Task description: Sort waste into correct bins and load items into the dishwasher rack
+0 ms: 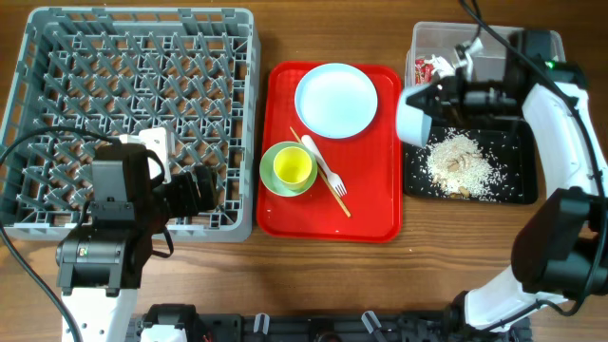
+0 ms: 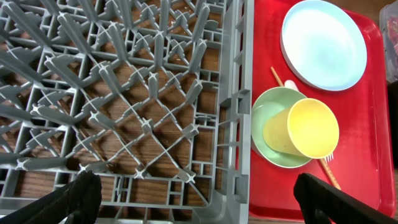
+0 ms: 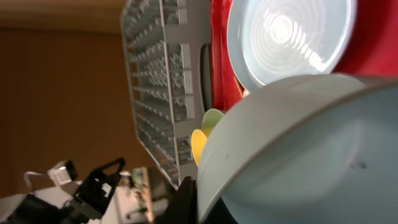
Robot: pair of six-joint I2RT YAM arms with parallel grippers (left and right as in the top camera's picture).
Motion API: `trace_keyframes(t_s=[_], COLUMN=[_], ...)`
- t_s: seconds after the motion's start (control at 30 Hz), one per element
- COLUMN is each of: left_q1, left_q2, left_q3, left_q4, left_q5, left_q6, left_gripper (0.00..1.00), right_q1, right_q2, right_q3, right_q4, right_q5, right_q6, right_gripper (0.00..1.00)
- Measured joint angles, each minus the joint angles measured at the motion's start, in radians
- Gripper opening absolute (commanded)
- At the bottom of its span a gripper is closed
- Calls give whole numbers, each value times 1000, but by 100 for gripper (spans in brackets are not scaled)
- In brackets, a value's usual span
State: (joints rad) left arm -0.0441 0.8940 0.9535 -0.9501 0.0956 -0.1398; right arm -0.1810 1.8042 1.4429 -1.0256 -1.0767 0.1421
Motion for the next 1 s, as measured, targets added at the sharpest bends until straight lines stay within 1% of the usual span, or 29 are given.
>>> trace_keyframes(t_s=[0.03,0.07,0.13,0.17,0.2,0.3,0.33,0.37,0.4,0.43,0.53,0.57,0.67,0.8,0.9,0.97,1.0], left_q1=[0,0,0,0,0,0,0,0,0,0,0,0,0,0,0,0,0], left_q2=[0,0,0,0,0,0,0,0,0,0,0,0,0,0,0,0,0], left_q3=[0,0,0,0,0,0,0,0,0,0,0,0,0,0,0,0,0], left_q4=[0,0,0,0,0,0,0,0,0,0,1,1,3,4,4,5,7], left_q5=[0,0,0,0,0,0,0,0,0,0,0,0,0,0,0,0,0], left_q6=[0,0,0,0,0,0,0,0,0,0,0,0,0,0,0,0,0], left_gripper=[100,99,100,100,100,100,100,100,100,100,100,100,100,100,100,100,100], right_q1=[-14,-76,-137,-164,-188,-204,-204,-204,-204,-204,-197,-190,-170,-98,20,100,161], right_q2=[0,0,-3,-3,-3,-3,-3,-3,-4,-4,-4,-5,-13,-81,-195,-228,-240], right_q3=[-22,-113,-208,-243,-267,-283,-283,-285,-285,-285,-286,-286,-284,-242,-97,-19,18], right_q4=[3,48,99,105,76,63,86,116,157,161,133,139,140,114,128,144,185], right_q5=[-10,-58,-133,-209,-286,-410,-419,-397,-344,-341,-432,-431,-267,-33,177,282,367], right_q6=[-18,-30,-59,-106,-177,-312,-324,-296,-218,-208,-286,-285,-204,-153,-113,-104,-100], right_gripper=[4,4,4,4,4,4,4,4,4,4,5,4,4,4,4,4,4])
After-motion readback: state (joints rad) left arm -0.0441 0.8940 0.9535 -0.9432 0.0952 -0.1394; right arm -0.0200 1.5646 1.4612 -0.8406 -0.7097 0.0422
